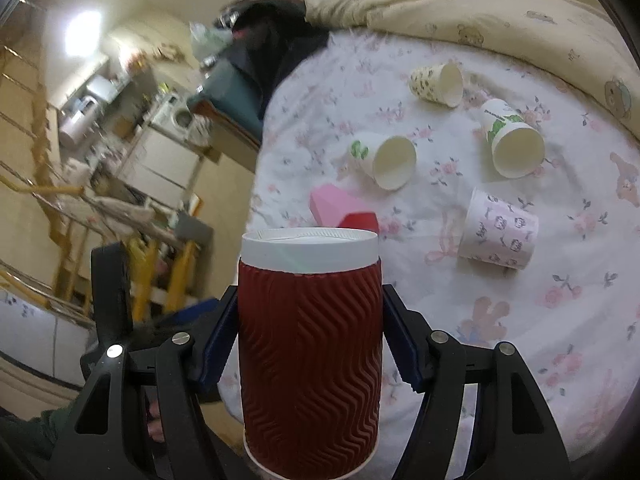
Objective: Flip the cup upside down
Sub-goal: 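Rotate the red cup in the right tool until its white bottom faces up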
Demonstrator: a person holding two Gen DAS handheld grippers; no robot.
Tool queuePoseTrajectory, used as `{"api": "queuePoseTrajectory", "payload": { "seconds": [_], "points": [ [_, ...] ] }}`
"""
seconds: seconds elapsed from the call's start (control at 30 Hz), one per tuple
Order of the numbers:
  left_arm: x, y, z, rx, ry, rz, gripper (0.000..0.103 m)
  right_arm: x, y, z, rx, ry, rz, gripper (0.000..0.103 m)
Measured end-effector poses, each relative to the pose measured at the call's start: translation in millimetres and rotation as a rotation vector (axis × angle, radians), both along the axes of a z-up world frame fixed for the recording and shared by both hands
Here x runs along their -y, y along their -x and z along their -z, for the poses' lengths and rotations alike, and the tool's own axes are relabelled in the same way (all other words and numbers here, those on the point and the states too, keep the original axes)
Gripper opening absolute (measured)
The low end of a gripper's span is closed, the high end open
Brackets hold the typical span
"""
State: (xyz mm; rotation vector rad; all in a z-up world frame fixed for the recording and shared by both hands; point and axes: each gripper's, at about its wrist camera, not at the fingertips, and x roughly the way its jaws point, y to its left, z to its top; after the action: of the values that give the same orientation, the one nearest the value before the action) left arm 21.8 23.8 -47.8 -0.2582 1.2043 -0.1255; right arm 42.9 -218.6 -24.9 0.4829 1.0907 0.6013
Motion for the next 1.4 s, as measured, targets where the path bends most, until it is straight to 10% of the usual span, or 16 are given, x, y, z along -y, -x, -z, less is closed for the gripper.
{"api": "queuePoseTrajectory", "payload": {
  "seconds": [0.67, 1.4],
  "points": [
    [47.9, 13.3, -10.0, -0.013, 0.245, 0.259, 0.101, -7.3, -4.9, 11.4, 0.030, 0.171, 0.019, 0.070],
    [38.9, 8.3, 11.0, -0.063, 0.097, 0.190, 0.101, -20.0, 20.5, -9.2, 0.130, 0.229, -0.082, 0.069]
  ]
}}
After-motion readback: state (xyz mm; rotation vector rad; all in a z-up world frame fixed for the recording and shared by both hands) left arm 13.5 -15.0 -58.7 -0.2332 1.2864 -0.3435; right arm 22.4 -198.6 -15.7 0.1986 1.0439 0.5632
